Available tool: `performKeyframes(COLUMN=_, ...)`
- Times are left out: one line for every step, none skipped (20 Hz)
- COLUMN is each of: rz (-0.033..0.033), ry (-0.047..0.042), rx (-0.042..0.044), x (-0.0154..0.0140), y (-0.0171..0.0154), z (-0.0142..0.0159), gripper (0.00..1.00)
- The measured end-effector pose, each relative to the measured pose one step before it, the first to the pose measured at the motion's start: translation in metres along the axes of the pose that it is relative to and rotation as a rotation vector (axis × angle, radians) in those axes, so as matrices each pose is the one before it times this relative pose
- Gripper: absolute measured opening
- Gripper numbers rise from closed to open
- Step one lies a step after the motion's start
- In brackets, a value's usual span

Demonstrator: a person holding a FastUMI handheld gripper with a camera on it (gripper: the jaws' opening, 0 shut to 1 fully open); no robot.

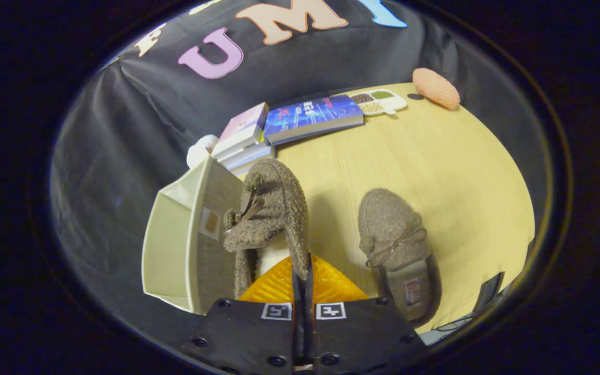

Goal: Open the storage box then place both shoes into the box .Put the left shoe in first, then the right shoe, with the right side of both shoes facing outward in a uniform manner.

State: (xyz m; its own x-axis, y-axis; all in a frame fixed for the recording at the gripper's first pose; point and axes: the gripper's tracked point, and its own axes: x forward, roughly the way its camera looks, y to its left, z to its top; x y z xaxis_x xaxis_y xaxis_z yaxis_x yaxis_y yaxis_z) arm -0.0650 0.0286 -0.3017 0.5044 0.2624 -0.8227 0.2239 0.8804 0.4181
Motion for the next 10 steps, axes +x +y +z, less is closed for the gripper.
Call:
performKeyframes(rz=0.01298, ry=-0.01693, rx=0.00634, x=-0.00497, y=0.0065, z=0.0084, gripper=0.03)
performKeyframes(rz=0.01044, ry=-0.01696, rx=0.00244, x=-0.00464, y=0.00613, z=0.00928, gripper=0.04)
performKeyframes(rz=0.00591, ry=-0.01492, rx=-0.00091, x=-0.00445, y=0.00568, z=0.00742, gripper=0.04)
performKeyframes(rz=0.00743, ry=-0.0171, rx=-0.00071, x=-0.00362, y=0.00695, z=0.00819, gripper=0.04)
performKeyframes(rz=0.01377, ry=-0.01277, rx=-0.00231, x=-0.00293, y=0.00913, z=0.00588, gripper=0.04)
performKeyframes(rz=0.0165, ry=-0.00863, rx=0.00109, x=-0.00214, y=0.00978, z=0.00594, gripper=0.03)
performKeyframes(rz=0.01733, ry=-0.00052, rx=0.00388, x=-0.00197, y=0.00978, z=0.00209, gripper=0.03)
performKeyframes(rz=0.0181, ry=-0.00284, rx=0.001, x=-0.00022, y=0.0109, z=0.00288, gripper=0.03)
performKeyframes(rz=0.0154, ry=0.00104, rx=-0.00878, x=0.00049, y=0.01009, z=0.00114, gripper=0.03)
performKeyframes(rz=0.01116, ry=0.00598, rx=-0.01313, x=0.00082, y=0.00997, z=-0.00068, gripper=0.03)
